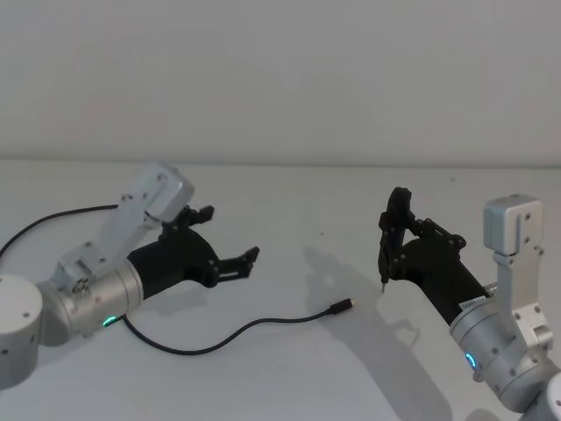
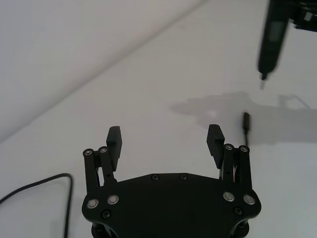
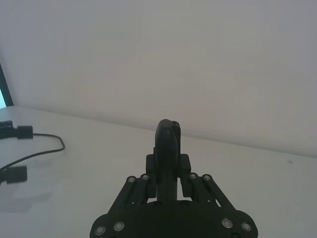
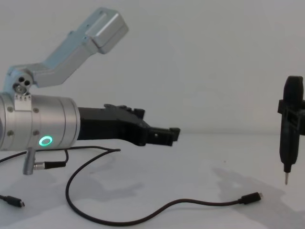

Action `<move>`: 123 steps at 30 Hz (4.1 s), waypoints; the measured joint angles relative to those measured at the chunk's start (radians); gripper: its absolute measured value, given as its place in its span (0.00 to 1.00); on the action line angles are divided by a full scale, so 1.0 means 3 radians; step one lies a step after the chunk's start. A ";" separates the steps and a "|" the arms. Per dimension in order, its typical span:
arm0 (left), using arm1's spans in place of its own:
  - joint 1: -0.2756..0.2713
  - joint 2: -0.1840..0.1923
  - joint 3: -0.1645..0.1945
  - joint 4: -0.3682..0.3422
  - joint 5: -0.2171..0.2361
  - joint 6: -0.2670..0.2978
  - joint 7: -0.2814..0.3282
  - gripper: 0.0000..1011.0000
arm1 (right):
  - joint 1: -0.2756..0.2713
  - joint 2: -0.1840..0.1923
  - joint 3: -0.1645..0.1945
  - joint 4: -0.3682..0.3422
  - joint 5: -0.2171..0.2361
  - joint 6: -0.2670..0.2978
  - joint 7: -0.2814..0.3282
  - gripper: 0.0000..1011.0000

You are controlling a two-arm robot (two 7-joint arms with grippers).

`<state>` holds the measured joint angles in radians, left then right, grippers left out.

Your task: Pick up the data cable with the one hand.

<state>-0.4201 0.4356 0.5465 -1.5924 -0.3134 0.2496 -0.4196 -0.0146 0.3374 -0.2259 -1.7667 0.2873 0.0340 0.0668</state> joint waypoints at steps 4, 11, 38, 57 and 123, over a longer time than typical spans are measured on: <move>-0.0117 0.0042 0.0081 0.0039 -0.0038 0.0152 -0.0223 0.99 | 0.0000 0.0000 0.0000 0.0000 0.0000 0.0000 0.0000 0.27; -0.0341 0.0114 0.0259 0.0147 -0.0042 0.0367 -0.0555 0.99 | 0.0000 0.0000 0.0000 0.0000 0.0000 0.0000 0.0000 0.27; -0.0720 0.0053 0.0666 0.0701 0.0082 0.0391 -0.1007 0.99 | 0.0000 0.0000 0.0000 0.0000 0.0000 0.0000 0.0000 0.27; -0.0826 -0.0017 0.0785 0.0882 0.0011 0.0446 -0.1128 0.99 | 0.0000 0.0000 0.0000 0.0000 0.0000 0.0000 0.0000 0.27; -0.0664 0.0041 0.0575 0.0535 -0.0146 0.0064 -0.0879 0.05 | 0.0081 -0.0119 0.0077 -0.0290 0.0155 0.0031 0.0121 0.27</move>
<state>-0.6191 0.4480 0.7191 -1.4318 -0.3570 0.2687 -0.6832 0.0098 0.3017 -0.2027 -1.8537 0.3338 0.0434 0.1031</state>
